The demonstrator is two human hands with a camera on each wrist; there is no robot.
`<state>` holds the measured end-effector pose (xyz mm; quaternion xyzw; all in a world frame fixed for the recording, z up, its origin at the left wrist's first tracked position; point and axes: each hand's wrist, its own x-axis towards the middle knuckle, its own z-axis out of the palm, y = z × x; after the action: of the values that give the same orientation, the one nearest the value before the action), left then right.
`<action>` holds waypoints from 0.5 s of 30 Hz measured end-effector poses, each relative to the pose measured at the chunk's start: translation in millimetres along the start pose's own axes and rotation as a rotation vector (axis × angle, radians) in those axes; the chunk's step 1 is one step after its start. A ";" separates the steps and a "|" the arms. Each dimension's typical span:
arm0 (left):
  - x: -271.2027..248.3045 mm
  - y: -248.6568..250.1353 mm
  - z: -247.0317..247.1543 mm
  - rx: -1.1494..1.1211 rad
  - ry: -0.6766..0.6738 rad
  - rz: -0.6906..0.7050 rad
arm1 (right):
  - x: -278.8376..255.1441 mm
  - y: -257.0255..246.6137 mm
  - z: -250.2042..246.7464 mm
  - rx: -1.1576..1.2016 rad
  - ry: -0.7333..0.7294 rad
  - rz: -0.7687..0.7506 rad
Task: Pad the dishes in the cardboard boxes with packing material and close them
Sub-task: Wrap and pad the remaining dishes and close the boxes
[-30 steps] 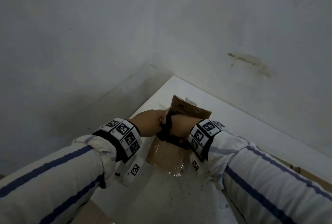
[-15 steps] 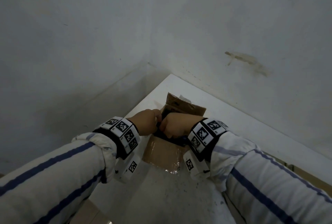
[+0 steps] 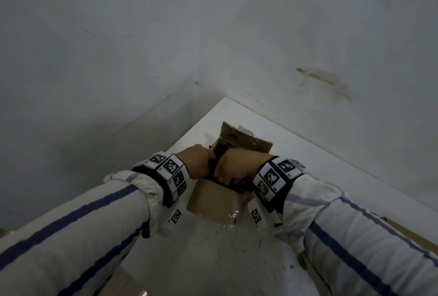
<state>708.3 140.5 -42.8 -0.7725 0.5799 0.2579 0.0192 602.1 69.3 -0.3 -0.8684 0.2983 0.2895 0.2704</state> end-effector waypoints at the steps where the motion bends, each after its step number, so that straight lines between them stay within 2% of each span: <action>1: -0.1 0.2 -0.3 0.002 0.005 -0.006 | -0.9 1.6 -3.9 0.059 0.051 0.006; 3: 0.9 1.0 0.2 0.010 0.007 -0.020 | -0.5 1.7 -7.4 0.022 0.084 -0.008; 9: 3.1 2.2 4.8 0.039 0.009 -0.056 | 0.4 -4.9 2.3 -0.198 -0.003 -0.058; 12: -2.3 2.3 -1.0 0.046 0.025 -0.058 | -7.4 9.1 -1.3 -0.148 -0.006 -0.090; 15: -8.9 8.0 -13.4 0.008 0.120 -0.068 | -26.5 28.8 -5.0 0.082 0.127 -0.101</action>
<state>704.3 141.3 -25.3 -0.8059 0.5544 0.2077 -0.0037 567.1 56.2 12.2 -0.8871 0.2823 0.2076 0.3004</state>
